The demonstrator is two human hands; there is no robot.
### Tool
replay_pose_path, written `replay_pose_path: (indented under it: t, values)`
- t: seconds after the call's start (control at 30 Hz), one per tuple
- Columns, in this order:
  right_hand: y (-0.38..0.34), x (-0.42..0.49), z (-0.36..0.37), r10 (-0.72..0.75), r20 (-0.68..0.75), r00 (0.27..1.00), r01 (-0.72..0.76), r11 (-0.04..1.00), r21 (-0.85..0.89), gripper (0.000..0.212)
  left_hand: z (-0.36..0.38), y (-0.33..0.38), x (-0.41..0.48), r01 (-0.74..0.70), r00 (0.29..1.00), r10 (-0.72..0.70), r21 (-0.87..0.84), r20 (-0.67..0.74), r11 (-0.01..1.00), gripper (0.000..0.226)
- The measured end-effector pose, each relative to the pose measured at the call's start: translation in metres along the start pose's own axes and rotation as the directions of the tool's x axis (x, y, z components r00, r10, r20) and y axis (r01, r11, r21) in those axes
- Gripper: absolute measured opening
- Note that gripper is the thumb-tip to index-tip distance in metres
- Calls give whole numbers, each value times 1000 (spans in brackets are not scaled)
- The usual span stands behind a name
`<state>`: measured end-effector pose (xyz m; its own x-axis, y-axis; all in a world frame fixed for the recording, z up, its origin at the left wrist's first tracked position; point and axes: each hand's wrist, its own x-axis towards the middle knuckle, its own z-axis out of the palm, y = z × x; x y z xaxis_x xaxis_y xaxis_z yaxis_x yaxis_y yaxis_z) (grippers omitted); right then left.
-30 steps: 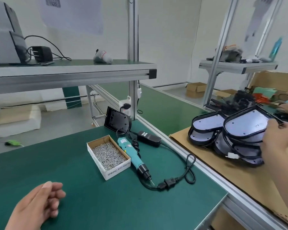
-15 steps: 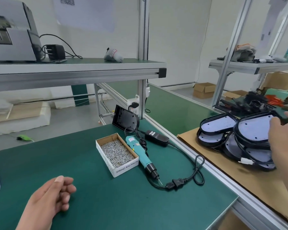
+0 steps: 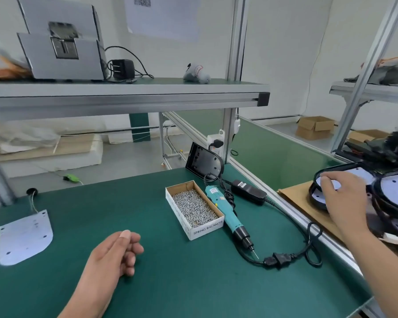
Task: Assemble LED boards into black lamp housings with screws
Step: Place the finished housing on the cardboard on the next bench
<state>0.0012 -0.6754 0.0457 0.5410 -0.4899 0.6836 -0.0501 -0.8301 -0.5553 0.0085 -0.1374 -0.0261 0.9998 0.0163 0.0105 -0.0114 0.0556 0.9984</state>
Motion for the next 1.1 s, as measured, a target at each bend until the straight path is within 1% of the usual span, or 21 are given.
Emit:
replay_pose_path:
  t: [0.07,0.13,0.23,0.37,0.57,0.67,0.73,0.8,0.83,0.9,0.97,1.03,1.1]
  values:
    - [-14,-6,21,-39,53,998,38,999,18,28,1,3,-2,6,1000,-6,5,2,1000,35]
    - [-31,-12,43,-67,97,993,60,996,73,30,1,4,-3,13,1000,-13,9,4,1000,35]
    - [-59,-19,75,-59,171,983,38,991,125,20,2,7,-5,17,1000,-17,10,10,1000,35]
    - [-98,-22,110,-58,255,965,22,990,142,19,4,13,-9,21,1000,-21,-4,22,1000,31]
    - [-139,-13,157,-45,373,927,6,994,105,18,5,19,-12,36,999,-35,-28,16,999,34]
    - [-147,4,183,-65,406,912,43,997,62,21,5,18,-10,33,999,-33,-36,6,999,33]
    - [-153,19,199,-32,469,883,38,999,-1,31,5,15,-9,35,999,-35,-38,2,999,32]
    - [-159,33,212,-11,549,836,67,994,-82,39,4,12,-8,42,999,-42,-13,-5,999,36]
    - [-162,38,218,-2,582,813,80,991,-109,40,3,12,-8,44,999,-44,-5,-5,999,37]
    - [-167,46,228,11,621,784,98,985,-141,35,4,14,-7,49,999,-49,-8,1,999,36]
    - [-170,50,234,-5,627,779,136,978,-161,33,4,16,-8,49,999,-49,-19,8,999,32]
    - [-173,50,237,-17,601,799,151,973,-172,32,4,18,-10,48,999,-48,-20,13,999,33]
    - [-182,47,235,-58,584,810,175,974,-146,28,3,18,-10,44,999,-44,-24,17,999,33]
